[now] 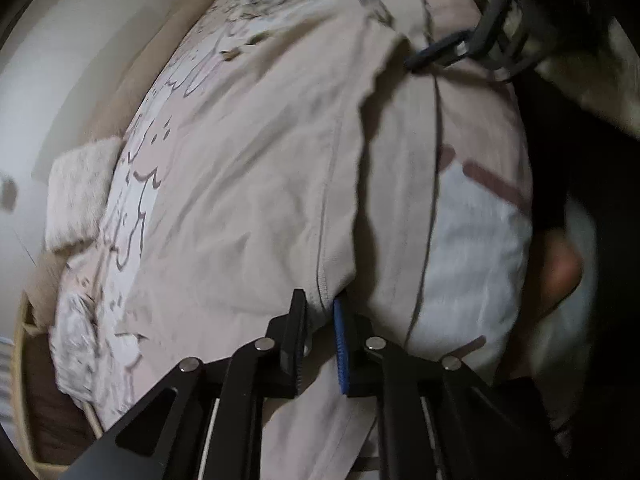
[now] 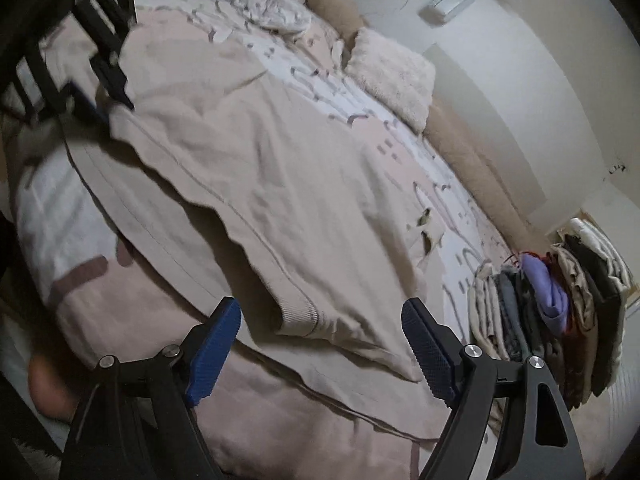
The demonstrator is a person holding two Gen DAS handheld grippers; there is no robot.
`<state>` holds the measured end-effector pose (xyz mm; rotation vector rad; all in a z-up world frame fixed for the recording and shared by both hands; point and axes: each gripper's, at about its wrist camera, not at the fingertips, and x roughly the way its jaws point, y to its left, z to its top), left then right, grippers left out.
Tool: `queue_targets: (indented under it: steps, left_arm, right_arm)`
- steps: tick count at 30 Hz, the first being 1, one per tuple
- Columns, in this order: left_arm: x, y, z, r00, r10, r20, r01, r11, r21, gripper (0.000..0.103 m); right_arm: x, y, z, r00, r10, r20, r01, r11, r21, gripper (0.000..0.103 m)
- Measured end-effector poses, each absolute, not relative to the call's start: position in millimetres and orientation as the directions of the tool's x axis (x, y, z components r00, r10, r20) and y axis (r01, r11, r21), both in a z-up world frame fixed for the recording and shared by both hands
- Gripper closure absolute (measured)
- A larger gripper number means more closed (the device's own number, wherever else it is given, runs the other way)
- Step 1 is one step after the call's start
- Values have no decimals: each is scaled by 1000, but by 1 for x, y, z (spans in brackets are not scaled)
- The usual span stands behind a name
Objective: Fold clothes
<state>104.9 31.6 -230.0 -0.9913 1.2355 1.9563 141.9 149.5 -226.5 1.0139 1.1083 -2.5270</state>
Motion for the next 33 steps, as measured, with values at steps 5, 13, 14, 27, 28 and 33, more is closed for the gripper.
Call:
queue_targets:
  steps: [5,13,14,27,28,33]
  left_arm:
    - [104,29,-198,-532,162,-831,-790,-450,418,92]
    - [117,31,-233,-427,92,-900,-856,-361,370,91]
    - [117,30,-238,-426,77,-902,-858,-352,375,91]
    - [52,8,-141,-462,270,-845,-735,-650,194,31]
    - [36,2,-143,-483,241,-842,-702,-681,207,31]
    - [-43,-29,-154,-564,84,-821,-517,-811,273,31]
  right_arm:
    - [125,159,-224,-677,82,-731,445,-746,-496,89]
    - [136,163,-229,-641,72,-764,473,-747,-467,89]
    - [136,162,-233,-636,77,-768,475,-746,-468,89]
    - [93,264,-116,-610,-267,-746,376,-926,24,39]
    - [80,277,-107,-622,-288,-728,338,-938,83,39]
    - [9,299,-94,-663,-310,-681,218,-951,220,39]
